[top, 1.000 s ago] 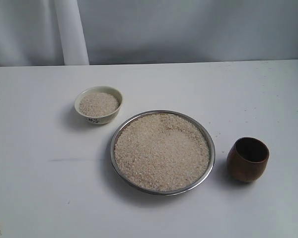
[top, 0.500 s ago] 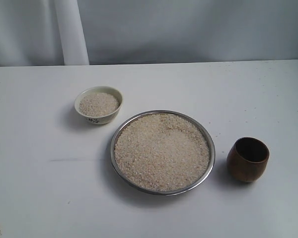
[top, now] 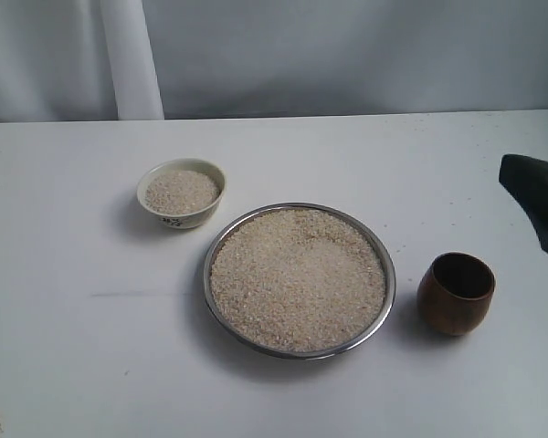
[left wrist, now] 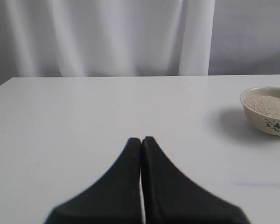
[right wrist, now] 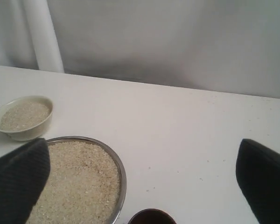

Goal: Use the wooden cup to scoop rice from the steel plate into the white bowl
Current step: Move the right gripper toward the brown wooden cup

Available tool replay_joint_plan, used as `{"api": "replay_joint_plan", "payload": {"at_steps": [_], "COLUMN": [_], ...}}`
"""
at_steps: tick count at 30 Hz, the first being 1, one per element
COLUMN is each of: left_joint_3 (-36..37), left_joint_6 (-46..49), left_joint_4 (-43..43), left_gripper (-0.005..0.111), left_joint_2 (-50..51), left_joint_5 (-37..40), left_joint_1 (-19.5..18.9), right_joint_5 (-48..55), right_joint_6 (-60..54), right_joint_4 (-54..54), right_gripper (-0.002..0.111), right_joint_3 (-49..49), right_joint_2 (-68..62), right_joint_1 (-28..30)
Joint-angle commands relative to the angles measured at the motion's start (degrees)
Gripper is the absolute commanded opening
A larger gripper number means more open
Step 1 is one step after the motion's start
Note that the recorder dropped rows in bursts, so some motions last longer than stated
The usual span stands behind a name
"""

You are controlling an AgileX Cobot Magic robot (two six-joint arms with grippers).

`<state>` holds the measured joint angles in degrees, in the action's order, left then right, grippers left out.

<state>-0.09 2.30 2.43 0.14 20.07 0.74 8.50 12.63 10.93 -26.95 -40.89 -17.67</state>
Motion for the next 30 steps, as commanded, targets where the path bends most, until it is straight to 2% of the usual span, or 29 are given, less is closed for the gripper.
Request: {"api": "replay_joint_plan", "payload": {"at_steps": [1, 7, 10, 14, 30], "left_joint_3": [0.1, 0.1, 0.1, 0.1, 0.1], "left_joint_6": [-0.2, -0.2, -0.2, -0.2, -0.2], "left_joint_4": [0.0, 0.0, 0.0, 0.0, 0.0], "left_gripper": [0.000, 0.000, 0.000, 0.000, 0.000], "left_joint_2": [-0.1, -0.1, -0.1, -0.1, -0.1], "left_joint_5": [-0.3, -0.3, -0.3, -0.3, -0.3], "left_joint_1": [0.1, 0.1, 0.1, 0.1, 0.1], "right_joint_5": [0.1, -8.0, -18.3, -26.4, -39.1], "right_joint_6": [-0.8, -0.7, -1.2, -4.0, -9.0], "right_joint_4": [0.5, 0.1, 0.7, 0.7, -2.7], "right_gripper": [0.105, 0.105, 0.105, 0.105, 0.105], "right_joint_3": [-0.3, 6.1, 12.5, 18.3, 19.1], "right_joint_2": [-0.3, -1.9, -3.1, -6.1, -28.0], "right_joint_1": [-0.6, -0.6, -0.6, -0.6, -0.6]}}
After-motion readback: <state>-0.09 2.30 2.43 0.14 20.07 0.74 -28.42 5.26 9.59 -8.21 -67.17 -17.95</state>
